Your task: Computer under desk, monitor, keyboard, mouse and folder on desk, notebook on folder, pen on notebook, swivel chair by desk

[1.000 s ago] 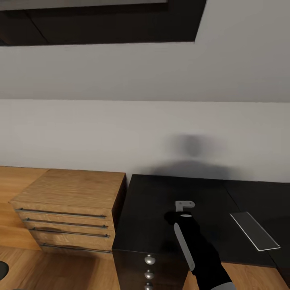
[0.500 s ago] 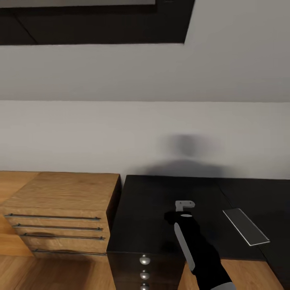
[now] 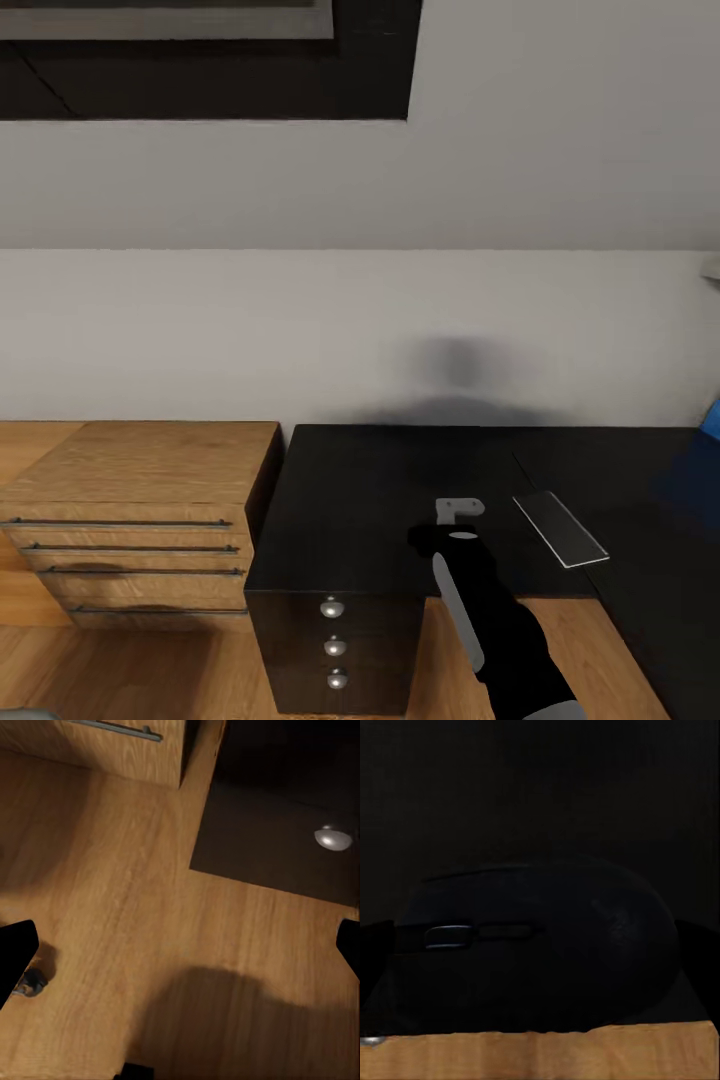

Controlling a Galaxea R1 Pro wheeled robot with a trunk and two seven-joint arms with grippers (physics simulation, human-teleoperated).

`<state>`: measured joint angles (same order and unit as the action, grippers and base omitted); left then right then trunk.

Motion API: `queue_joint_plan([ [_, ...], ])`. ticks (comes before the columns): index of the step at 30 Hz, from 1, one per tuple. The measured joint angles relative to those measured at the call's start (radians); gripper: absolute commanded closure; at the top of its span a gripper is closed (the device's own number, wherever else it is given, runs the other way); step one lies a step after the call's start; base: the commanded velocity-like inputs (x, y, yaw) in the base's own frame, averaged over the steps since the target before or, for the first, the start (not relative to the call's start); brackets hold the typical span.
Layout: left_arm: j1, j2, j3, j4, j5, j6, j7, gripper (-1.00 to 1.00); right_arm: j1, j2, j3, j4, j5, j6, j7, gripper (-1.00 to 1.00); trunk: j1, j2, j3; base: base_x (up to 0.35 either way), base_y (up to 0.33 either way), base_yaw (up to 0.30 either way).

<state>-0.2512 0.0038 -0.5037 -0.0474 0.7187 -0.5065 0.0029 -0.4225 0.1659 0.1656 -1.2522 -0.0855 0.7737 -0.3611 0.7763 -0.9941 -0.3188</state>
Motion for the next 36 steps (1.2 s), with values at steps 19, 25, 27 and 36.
queue_joint_plan([
  [19, 0.0, 0.0, 0.001, 0.0, 0.0, 0.0, 0.0, -1.0, 0.0, -0.034, 0.0, -0.003, -0.006, -0.002, 0.005, 1.0, 0.0, 0.0, 0.003, -0.174, -0.144, -0.134],
  [25, 0.0, 0.0, 0.001, 0.0, 0.0, 0.0, 0.0, -1.0, 0.0, -0.041, -0.001, -0.004, -0.006, -0.002, 0.006, 1.0, 0.0, 0.0, 0.003, -0.089, -0.099, -0.024],
  [27, 0.0, 0.0, 0.0, 0.0, 0.0, 0.0, 0.0, -1.0, 0.0, -0.041, -0.001, -0.004, -0.006, -0.002, 0.006, 1.0, 0.0, 0.0, 0.003, -0.108, -0.064, -0.004],
  [36, 0.0, -0.001, 0.0, 0.0, 0.0, 0.0, 0.0, -1.0, 0.0, -0.041, -0.003, -0.003, -0.006, -0.002, 0.004, 1.0, 0.0, 0.0, 0.003, -0.053, -0.032, -0.006],
])
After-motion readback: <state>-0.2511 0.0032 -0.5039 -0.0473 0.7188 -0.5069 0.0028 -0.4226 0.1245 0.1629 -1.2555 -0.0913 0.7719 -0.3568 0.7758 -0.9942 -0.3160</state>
